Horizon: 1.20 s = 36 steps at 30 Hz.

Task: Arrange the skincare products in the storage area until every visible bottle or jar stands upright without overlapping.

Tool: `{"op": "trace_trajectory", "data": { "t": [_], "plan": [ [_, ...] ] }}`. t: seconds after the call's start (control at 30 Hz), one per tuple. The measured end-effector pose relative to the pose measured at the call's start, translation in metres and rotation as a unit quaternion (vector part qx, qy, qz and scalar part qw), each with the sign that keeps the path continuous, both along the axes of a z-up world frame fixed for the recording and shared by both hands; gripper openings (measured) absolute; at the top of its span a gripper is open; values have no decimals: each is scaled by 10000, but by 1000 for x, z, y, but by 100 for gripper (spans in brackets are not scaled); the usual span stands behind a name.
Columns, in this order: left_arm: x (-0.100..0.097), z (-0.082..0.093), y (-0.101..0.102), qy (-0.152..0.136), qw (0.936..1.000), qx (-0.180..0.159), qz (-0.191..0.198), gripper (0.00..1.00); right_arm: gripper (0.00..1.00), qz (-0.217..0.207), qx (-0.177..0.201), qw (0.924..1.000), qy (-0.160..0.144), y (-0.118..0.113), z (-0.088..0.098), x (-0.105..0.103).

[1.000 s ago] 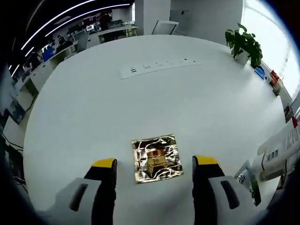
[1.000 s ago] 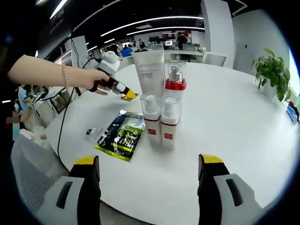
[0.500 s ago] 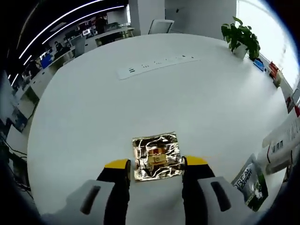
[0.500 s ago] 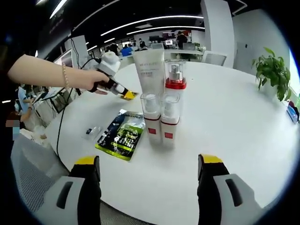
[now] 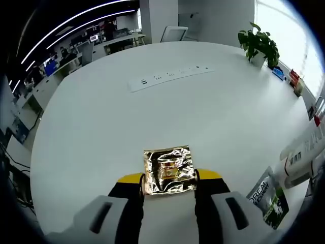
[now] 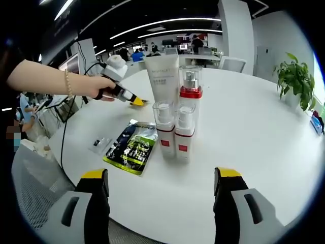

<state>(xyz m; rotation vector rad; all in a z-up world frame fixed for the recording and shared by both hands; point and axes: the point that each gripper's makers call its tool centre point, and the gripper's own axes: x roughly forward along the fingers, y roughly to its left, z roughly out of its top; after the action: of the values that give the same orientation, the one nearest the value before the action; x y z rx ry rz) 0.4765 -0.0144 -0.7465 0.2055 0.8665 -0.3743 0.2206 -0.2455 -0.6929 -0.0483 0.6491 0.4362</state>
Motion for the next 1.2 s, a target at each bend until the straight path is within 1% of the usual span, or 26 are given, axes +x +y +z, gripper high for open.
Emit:
{"op": "trace_trajectory", "data": {
  "t": [0.07, 0.23, 0.4, 0.6, 0.73, 0.87, 0.97, 1.03, 1.13, 1.2],
  "plan": [
    [-5, 5, 0, -41, 10000, -50, 29, 40, 85, -8, 4, 10000, -12, 0, 1, 0],
    [-10, 12, 0, -173, 9997, -168, 36, 40, 85, -21, 37, 10000, -35, 0, 1, 1],
    [-11, 13, 6, -229, 9995, -228, 58, 40, 85, -6, 33, 10000, -59, 1, 3, 1],
    [-21, 15, 12, -321, 9991, -256, 98, 40, 85, 17, 40, 9999, -92, 1, 3, 1],
    [-36, 20, 16, -402, 9986, -317, 88, 40, 86, 54, 37, 9999, -118, 3, 5, 1],
    [-35, 21, 19, -483, 9981, -378, 94, 40, 86, 100, 31, 9999, -130, 4, 5, 1],
    [-48, 26, 23, -527, 9977, -416, 109, 40, 86, 119, 44, 9998, -144, 5, 5, 1],
    [-50, 28, 24, -566, 9974, -423, 102, 40, 85, 129, 44, 9998, -156, 5, 6, 2],
    [-60, 35, 25, -631, 9970, -444, 90, 39, 85, 161, 48, 9997, -180, 7, 6, 1],
    [-63, 38, 25, -669, 9966, -467, 100, 39, 85, 189, 59, 9996, -209, 8, 7, 2]
  ]
}}
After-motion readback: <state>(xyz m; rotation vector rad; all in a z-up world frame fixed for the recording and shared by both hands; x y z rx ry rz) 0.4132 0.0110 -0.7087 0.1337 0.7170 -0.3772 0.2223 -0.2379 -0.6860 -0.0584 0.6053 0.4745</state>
